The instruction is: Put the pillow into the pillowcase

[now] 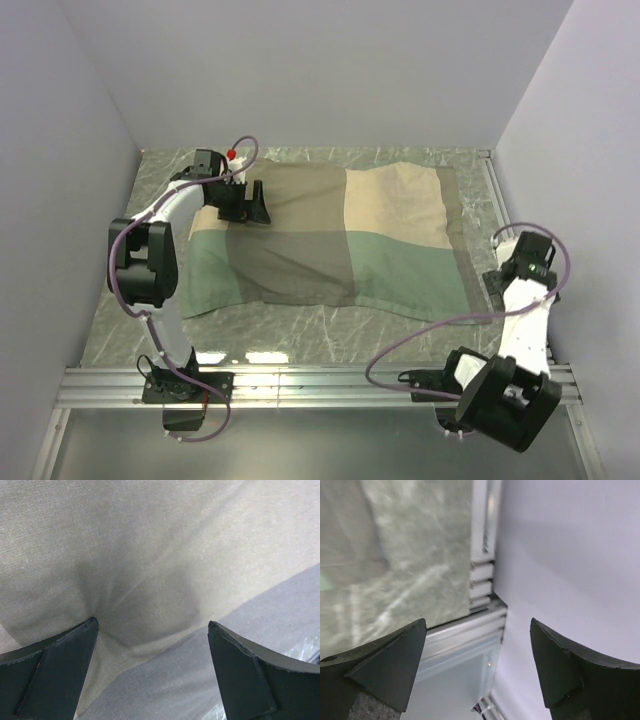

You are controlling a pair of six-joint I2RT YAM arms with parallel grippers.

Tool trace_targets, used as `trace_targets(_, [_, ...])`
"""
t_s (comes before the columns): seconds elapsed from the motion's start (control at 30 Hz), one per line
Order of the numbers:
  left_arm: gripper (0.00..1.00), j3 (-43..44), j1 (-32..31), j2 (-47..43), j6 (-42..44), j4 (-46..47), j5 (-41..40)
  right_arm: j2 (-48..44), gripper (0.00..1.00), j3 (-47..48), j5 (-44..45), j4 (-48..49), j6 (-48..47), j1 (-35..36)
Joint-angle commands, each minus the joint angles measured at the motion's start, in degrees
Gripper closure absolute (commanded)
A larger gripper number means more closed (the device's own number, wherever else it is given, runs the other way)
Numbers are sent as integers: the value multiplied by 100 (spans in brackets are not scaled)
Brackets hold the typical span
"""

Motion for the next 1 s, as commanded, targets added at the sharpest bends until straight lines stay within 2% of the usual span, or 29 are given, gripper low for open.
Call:
trace_targets(0.0, [1,-103,235,-583,345,-216,247,381,9,1223,-984,-589,167,-66])
trace_targets(0.07, [1,-129,296,-1092,452,-295,373,706,5,1805,-1886,-1176,362,-58])
trace_targets(0.1, [1,-121,323,-1269,461,-312,338,829,4,2365,-2231,-1336,589,-49])
trace_targets(0.2, [1,11,480,-1789,470,-645,364,1347,0,3281,-3145,-1742,1247,161])
trace_targets(0.27, [1,177,569,-1938,610,-979,697,1647,0,3591,-3464,-1804,1522,502])
trace_targets(0.3, [1,178,813,-2122,611,-1137,785,1726,0,3749,-3570,-1752,1801,688])
trace_targets(0.37, [1,161,947,-2412,567,-1200,778,1718,0,3821,-3614,-1498,2084,1039])
trace_targets(0.5, [1,12,1219,-2808,786,-1586,707,1551,0,3602,-4089,-1023,2970,2014])
trace_targets(0.63, [1,-585,1352,-3292,1014,-1709,654,1297,0,2988,-4397,-574,3412,2568])
trace_targets(0.87, [1,-1841,1351,-4319,1261,-1192,-84,541,0,1617,-3844,-99,3369,2772])
trace_targets(0.97, [1,-1983,1352,-4417,1331,-1227,-119,233,0,1431,-3721,-133,3316,2772])
